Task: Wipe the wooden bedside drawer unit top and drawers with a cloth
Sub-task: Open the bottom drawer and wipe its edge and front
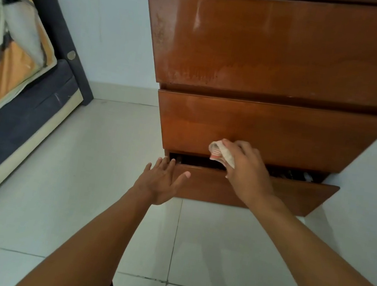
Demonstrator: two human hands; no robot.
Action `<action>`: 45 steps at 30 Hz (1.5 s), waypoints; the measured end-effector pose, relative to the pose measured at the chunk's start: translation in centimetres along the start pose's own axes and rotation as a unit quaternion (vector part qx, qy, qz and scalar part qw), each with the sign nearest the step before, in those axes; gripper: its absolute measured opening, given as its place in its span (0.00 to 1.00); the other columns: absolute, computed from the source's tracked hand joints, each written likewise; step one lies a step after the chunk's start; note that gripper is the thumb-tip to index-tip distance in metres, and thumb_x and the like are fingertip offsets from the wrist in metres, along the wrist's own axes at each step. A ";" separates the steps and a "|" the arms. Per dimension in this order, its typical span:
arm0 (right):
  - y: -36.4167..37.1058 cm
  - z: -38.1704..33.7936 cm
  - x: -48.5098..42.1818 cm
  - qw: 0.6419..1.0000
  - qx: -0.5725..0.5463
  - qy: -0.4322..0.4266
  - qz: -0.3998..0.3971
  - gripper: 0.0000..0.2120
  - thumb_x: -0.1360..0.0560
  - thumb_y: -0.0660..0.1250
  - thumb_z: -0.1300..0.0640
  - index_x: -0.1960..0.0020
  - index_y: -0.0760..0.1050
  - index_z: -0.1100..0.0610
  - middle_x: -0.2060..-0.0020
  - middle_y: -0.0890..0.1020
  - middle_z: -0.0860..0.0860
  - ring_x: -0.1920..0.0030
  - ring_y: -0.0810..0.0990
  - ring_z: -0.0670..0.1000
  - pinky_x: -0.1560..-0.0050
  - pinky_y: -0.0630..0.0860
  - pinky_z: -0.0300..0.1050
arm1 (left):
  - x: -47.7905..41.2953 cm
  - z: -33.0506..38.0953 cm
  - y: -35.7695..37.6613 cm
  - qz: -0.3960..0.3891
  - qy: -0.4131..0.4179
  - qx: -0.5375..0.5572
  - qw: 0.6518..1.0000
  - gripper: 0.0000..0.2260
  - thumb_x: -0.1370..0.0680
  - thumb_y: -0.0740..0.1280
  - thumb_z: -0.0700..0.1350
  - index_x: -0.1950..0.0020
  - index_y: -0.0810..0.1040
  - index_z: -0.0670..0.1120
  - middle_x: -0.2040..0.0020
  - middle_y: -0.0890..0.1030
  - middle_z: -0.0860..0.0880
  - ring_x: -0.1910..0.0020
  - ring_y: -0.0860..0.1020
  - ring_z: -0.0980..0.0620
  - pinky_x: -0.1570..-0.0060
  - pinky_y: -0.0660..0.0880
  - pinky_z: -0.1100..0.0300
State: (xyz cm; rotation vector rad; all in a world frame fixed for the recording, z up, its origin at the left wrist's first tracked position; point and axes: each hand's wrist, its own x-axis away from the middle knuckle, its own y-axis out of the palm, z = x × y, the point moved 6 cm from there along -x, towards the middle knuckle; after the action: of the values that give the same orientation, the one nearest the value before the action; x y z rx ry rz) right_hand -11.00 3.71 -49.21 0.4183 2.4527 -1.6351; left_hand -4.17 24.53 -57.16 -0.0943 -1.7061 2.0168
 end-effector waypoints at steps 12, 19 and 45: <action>12.9 -5.0 1.9 0.993 0.070 -0.076 -0.061 0.40 0.24 0.72 0.53 0.18 0.57 0.52 0.20 0.63 0.52 0.20 0.57 0.62 0.21 0.56 0.64 | -0.9 -0.4 0.3 -0.004 0.023 0.057 0.998 0.40 0.25 0.33 0.73 0.16 0.47 0.56 0.16 0.51 0.48 0.17 0.48 0.45 0.22 0.43 0.39; 10.7 -2.2 1.4 0.994 0.076 -0.058 -0.046 0.27 0.19 0.55 0.41 0.24 0.66 0.52 0.28 0.71 0.51 0.28 0.69 0.58 0.27 0.66 0.62 | -1.4 1.0 -0.1 -0.021 0.005 -0.007 1.000 0.47 0.29 0.30 0.76 0.16 0.51 0.53 0.16 0.54 0.47 0.17 0.49 0.45 0.21 0.44 0.38; -2.3 23.1 5.8 0.936 0.348 0.056 0.006 0.21 0.28 0.72 0.63 0.36 0.76 0.64 0.41 0.80 0.65 0.49 0.80 0.69 0.46 0.79 0.60 | -1.9 6.7 1.8 0.005 0.029 -0.063 0.998 0.45 0.25 0.35 0.71 0.16 0.47 0.44 0.16 0.49 0.44 0.17 0.46 0.44 0.20 0.44 0.48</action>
State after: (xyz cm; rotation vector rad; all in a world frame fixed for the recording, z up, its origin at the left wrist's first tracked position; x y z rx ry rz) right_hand -17.67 -17.54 -57.82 0.6200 1.8442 -2.5042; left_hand -5.52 17.56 -57.92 -0.2024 -1.7969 1.8939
